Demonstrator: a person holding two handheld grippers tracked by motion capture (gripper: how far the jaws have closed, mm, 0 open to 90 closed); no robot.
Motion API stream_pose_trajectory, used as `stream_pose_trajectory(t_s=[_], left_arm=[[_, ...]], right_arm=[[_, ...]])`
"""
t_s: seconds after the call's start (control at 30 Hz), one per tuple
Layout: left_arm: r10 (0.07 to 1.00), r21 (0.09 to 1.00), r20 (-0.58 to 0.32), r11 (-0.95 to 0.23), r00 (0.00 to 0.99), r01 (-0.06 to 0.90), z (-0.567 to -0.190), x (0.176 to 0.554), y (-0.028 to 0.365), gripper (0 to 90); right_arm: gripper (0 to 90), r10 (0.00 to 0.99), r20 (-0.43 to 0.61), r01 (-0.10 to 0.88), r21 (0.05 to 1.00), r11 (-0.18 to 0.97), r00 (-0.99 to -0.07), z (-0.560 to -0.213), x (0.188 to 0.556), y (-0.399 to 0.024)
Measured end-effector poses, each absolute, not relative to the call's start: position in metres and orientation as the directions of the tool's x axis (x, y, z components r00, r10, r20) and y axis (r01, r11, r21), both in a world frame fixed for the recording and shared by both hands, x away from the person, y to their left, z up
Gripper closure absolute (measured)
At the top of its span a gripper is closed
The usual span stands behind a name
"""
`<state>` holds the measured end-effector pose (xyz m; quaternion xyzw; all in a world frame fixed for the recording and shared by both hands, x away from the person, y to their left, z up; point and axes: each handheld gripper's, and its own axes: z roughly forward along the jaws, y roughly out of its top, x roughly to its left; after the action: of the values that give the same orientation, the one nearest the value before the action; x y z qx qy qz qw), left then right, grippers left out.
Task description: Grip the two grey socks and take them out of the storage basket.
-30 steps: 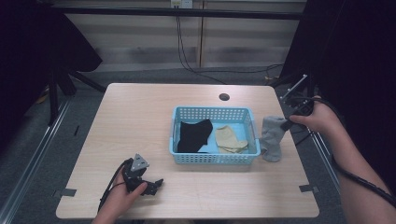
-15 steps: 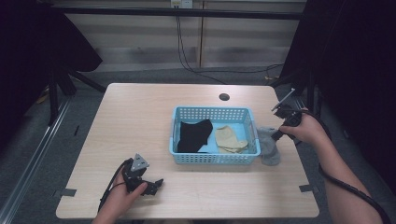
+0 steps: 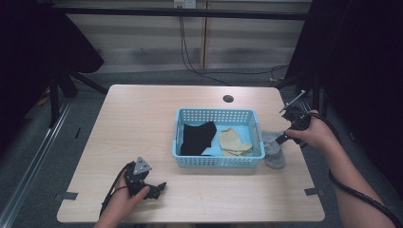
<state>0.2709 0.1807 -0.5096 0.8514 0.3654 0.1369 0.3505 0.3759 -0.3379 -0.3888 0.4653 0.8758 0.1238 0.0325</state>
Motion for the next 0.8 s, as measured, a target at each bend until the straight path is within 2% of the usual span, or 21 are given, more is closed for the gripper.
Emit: stream_pose_trajectory(t_s=[0.23, 0.8], left_arm=[[0.711, 0.693, -0.015, -0.5, 0.703, 0.52, -0.509, 0.271, 0.181, 0.0], [0.715, 0.696, -0.012, -0.496, 0.699, 0.519, -0.51, 0.271, 0.181, 0.0]], right_arm=[[35.2, 0.809, 0.035, 0.784, 0.275, 0.557, -0.587, -0.378, 0.359, -0.331], [33.8, 0.753, 0.051, 0.728, 0.307, 0.614, -0.656, -0.393, 0.317, -0.322]])
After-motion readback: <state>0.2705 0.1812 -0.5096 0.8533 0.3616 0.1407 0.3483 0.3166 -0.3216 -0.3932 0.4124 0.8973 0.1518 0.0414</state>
